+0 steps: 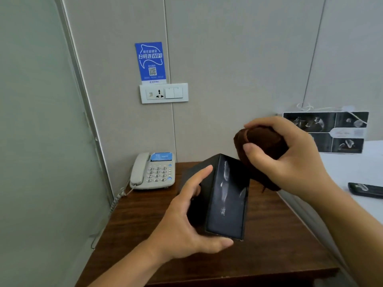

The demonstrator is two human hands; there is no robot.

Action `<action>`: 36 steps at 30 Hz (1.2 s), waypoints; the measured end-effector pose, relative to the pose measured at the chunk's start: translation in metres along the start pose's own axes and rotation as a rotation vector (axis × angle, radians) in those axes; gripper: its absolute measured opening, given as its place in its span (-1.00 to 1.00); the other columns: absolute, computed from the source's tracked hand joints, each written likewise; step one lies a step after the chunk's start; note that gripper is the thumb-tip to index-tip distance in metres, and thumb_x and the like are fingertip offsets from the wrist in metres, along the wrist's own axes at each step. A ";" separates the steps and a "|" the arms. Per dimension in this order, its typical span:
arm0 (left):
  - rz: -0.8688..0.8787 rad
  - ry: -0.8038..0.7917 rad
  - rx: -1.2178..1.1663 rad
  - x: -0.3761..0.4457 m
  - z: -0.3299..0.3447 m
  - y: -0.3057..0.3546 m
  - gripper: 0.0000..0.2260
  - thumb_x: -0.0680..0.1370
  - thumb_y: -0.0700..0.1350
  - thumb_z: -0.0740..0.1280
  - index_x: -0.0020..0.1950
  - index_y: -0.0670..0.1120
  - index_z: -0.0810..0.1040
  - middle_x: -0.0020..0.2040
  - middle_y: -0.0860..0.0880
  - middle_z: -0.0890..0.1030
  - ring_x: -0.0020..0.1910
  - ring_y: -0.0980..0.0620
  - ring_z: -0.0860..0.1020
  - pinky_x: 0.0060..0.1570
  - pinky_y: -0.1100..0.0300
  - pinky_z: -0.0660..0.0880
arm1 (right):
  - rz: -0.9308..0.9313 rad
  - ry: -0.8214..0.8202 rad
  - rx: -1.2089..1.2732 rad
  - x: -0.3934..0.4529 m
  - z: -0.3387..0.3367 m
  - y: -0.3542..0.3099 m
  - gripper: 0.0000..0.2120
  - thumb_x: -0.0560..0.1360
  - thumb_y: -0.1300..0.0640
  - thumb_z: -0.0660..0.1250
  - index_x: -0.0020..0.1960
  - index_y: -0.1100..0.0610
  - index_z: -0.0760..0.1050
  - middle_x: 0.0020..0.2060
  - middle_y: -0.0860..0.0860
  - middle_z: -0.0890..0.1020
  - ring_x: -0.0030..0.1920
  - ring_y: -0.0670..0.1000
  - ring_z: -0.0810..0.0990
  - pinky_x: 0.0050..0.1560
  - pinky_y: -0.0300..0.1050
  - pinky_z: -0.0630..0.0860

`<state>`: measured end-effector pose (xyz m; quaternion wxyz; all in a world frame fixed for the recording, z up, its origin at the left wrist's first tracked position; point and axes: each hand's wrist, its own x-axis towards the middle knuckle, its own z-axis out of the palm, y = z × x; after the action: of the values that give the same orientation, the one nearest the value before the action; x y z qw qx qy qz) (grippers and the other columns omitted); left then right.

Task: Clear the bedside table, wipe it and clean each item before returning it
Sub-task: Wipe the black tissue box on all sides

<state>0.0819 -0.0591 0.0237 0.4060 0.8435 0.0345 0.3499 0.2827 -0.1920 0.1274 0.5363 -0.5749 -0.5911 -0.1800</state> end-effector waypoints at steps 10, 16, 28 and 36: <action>0.082 0.270 -0.063 0.013 0.003 -0.013 -0.02 0.34 -0.10 0.65 0.62 0.08 0.17 0.49 -0.16 0.44 0.42 -0.22 0.51 0.26 -0.27 0.55 | -0.237 -0.202 -0.322 -0.009 0.048 -0.017 -0.58 0.58 -0.17 0.28 0.39 -0.07 0.50 0.20 -0.03 0.49 0.08 0.05 0.37 0.19 -0.02 0.40; 0.043 0.264 -0.144 0.018 0.002 -0.015 -0.02 0.31 -0.09 0.69 0.59 0.19 0.23 0.41 -0.17 0.51 0.36 -0.26 0.54 0.27 -0.24 0.55 | -0.279 -0.302 -0.334 -0.007 0.046 -0.025 -0.72 0.55 -0.06 0.32 0.21 0.02 0.55 0.00 0.00 0.47 -0.06 0.14 0.50 -0.07 0.09 0.54; 0.031 0.188 -0.150 0.018 0.006 -0.013 0.02 0.28 -0.24 0.70 0.58 0.18 0.23 0.38 0.12 0.54 0.37 -0.07 0.55 0.21 0.04 0.60 | -0.274 -0.281 -0.374 0.014 0.042 -0.018 -0.73 0.52 -0.12 0.30 0.11 0.00 0.57 -0.11 -0.04 0.52 -0.13 0.13 0.56 -0.18 0.11 0.57; 0.028 0.181 -0.235 0.025 -0.009 -0.028 0.05 0.28 -0.36 0.66 0.60 0.14 0.20 0.25 -0.21 0.63 0.18 -0.25 0.64 0.12 -0.02 0.60 | -0.395 -0.474 -0.326 -0.034 0.044 -0.033 -0.80 0.52 -0.08 0.37 0.03 0.02 0.55 -0.10 -0.04 0.48 -0.13 0.07 0.51 -0.22 0.08 0.55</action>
<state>0.1015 -0.0259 0.0213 0.4923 0.7556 0.0182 0.4317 0.2273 -0.1811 0.0966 0.2401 -0.5534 -0.7624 -0.2341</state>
